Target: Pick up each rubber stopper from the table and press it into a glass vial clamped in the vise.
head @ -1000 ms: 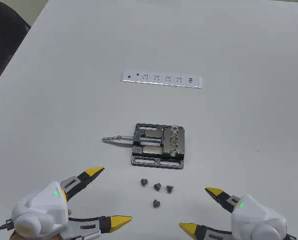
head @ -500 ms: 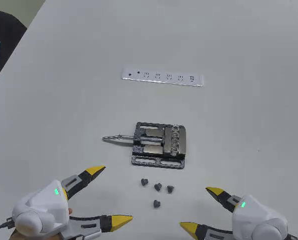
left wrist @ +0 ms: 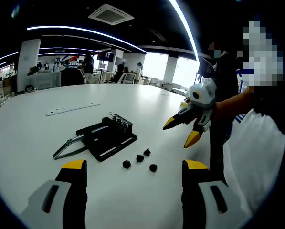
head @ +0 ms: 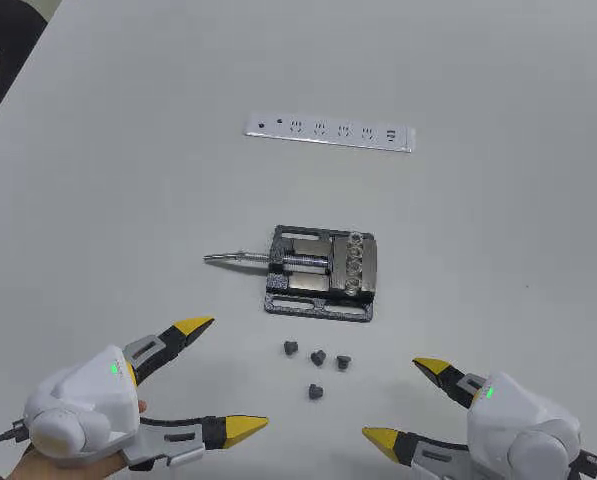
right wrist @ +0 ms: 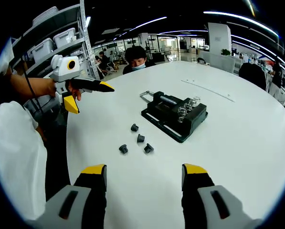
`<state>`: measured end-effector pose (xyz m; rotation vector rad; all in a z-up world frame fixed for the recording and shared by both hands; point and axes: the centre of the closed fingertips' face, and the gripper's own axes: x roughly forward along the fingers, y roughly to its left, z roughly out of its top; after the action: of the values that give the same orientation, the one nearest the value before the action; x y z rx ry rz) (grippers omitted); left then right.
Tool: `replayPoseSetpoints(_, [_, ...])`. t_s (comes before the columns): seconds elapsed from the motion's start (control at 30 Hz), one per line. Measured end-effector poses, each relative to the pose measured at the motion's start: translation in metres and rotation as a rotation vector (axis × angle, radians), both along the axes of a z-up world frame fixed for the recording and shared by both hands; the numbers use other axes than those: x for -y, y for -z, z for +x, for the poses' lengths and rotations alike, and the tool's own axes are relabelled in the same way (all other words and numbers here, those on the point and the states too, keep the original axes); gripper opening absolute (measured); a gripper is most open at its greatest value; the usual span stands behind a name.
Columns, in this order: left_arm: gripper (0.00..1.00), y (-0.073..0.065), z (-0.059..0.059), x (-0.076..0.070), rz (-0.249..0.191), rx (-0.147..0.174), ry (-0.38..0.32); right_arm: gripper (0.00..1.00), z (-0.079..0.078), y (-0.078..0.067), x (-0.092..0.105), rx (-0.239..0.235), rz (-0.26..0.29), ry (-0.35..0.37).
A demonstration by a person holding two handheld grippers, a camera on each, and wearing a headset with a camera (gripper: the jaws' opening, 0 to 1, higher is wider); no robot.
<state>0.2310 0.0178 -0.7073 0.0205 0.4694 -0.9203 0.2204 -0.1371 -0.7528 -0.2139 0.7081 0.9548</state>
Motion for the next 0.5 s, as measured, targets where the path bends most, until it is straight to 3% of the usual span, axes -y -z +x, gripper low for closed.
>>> replayPoseSetpoints(0.5, [0.79, 0.010, -0.001, 0.001, -0.014, -0.018, 0.018, 0.58, 0.012, 0.006, -0.006, -0.019, -0.023, -0.074])
